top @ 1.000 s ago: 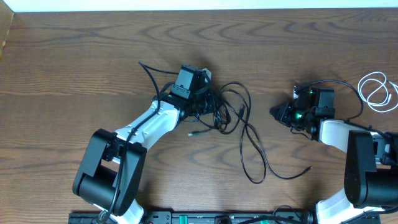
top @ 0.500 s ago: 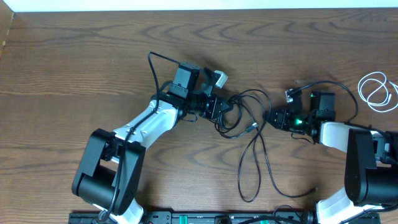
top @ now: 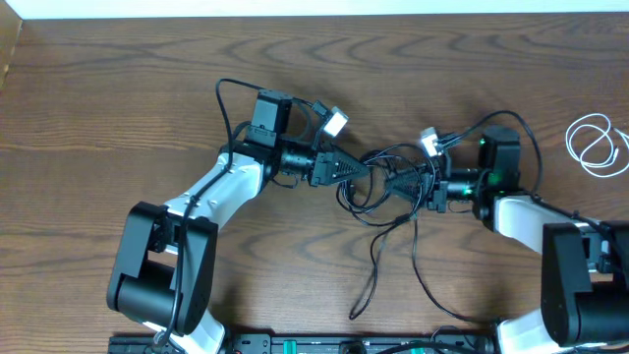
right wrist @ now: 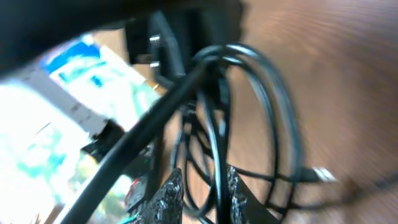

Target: Untangle cables

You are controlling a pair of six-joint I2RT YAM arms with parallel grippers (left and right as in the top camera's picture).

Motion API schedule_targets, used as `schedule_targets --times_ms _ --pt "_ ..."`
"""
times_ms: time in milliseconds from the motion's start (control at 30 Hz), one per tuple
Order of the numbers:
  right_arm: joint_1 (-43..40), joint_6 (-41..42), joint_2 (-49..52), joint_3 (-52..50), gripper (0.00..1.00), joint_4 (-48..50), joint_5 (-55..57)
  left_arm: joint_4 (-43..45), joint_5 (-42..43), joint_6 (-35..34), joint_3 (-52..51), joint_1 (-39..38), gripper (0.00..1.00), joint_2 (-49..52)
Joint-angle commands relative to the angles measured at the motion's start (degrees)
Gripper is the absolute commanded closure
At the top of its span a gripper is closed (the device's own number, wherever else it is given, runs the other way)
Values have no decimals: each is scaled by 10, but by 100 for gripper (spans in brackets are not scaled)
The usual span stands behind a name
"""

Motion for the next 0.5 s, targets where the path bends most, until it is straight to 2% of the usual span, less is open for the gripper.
schedule_targets --times_ms 0,200,367,467 --pt "34 23 -18 1 81 36 -54 -4 44 51 1 4 92 5" --pt "42 125 -23 1 75 161 -51 -18 -30 54 1 5 92 23" --pt "32 120 -23 -2 75 132 -22 -12 -35 54 1 14 92 24" --pt "29 92 -23 -6 75 92 8 -13 -77 53 1 23 92 24"
